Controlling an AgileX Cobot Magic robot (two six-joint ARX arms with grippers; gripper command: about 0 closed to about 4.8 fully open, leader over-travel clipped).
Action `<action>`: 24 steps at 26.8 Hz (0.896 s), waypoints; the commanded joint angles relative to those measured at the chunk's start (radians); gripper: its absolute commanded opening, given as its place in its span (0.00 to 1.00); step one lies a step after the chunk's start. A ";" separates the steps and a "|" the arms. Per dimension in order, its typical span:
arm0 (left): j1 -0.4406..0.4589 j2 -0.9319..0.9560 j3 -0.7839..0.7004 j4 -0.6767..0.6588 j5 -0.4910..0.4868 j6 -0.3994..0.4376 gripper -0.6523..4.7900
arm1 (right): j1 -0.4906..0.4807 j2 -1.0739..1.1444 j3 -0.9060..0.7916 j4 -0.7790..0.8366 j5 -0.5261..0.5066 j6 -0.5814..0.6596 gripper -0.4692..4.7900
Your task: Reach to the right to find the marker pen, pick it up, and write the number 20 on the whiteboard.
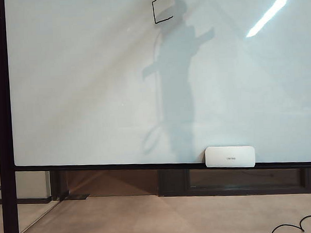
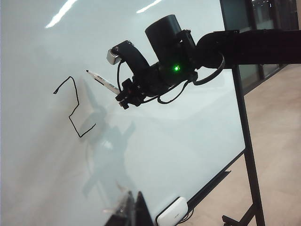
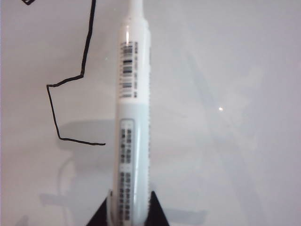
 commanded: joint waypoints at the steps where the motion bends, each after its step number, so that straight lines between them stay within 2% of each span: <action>1: 0.000 -0.001 0.005 0.005 0.004 -0.005 0.11 | -0.001 -0.003 0.004 0.027 0.005 0.002 0.09; 24: 0.000 -0.001 0.005 0.005 0.004 -0.005 0.11 | -0.027 0.032 0.006 0.047 0.023 0.004 0.09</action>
